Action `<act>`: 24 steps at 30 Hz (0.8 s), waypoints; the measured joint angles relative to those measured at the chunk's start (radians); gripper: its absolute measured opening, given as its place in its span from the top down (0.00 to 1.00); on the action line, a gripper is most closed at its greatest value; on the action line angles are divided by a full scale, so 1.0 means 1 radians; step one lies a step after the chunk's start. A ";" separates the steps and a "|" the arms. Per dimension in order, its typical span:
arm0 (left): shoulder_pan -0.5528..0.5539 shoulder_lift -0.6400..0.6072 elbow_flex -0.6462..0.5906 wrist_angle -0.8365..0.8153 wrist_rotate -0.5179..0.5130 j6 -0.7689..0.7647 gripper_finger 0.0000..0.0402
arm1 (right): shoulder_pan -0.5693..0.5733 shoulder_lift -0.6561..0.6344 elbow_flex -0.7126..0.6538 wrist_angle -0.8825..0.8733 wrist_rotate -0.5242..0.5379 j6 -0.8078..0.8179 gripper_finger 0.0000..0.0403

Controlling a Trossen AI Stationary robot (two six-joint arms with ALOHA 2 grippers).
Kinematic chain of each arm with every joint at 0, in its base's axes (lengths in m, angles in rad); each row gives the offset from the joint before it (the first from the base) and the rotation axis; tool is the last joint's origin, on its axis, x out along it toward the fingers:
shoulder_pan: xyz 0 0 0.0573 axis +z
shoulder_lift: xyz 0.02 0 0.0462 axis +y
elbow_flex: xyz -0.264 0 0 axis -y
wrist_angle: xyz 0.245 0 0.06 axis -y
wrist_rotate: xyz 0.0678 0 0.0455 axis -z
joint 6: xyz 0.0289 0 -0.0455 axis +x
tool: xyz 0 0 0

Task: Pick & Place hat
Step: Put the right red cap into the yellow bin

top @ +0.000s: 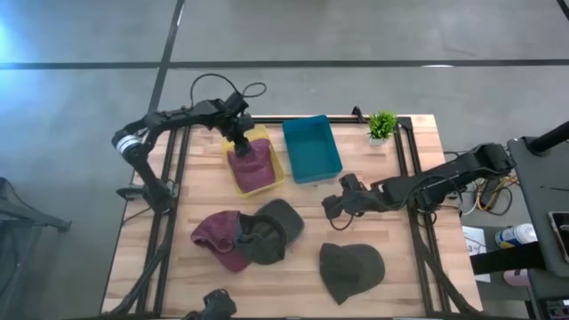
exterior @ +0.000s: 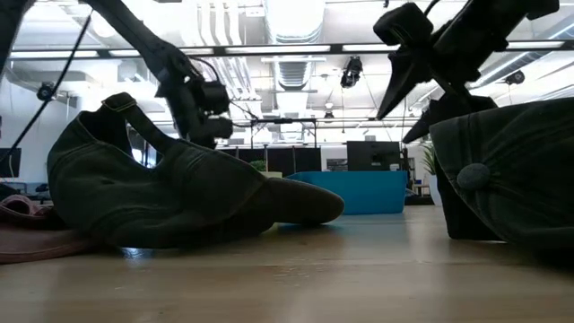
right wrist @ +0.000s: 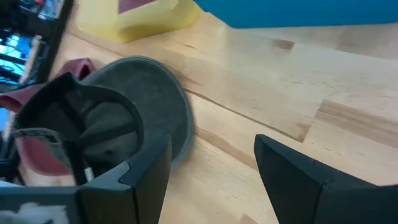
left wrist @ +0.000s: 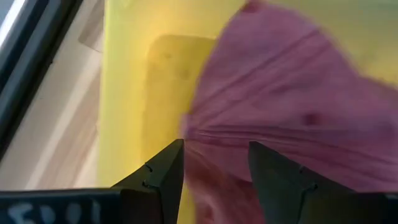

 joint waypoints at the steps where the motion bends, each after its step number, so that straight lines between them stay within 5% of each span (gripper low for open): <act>1: -0.001 0.012 0.001 0.012 -0.022 0.002 0.57 | -0.001 -0.003 0.002 0.001 0.000 -0.002 0.44; 9: -0.006 0.052 0.001 0.064 -0.031 0.001 0.60 | -0.002 -0.007 0.002 -0.031 0.001 -0.002 0.44; 18: -0.021 0.056 0.002 0.084 -0.019 0.034 0.97 | -0.002 -0.007 0.002 -0.104 0.002 -0.005 0.44; 24: -0.024 0.040 0.036 -0.069 -0.034 0.066 1.00 | -0.002 -0.007 0.002 -0.112 0.001 -0.014 0.44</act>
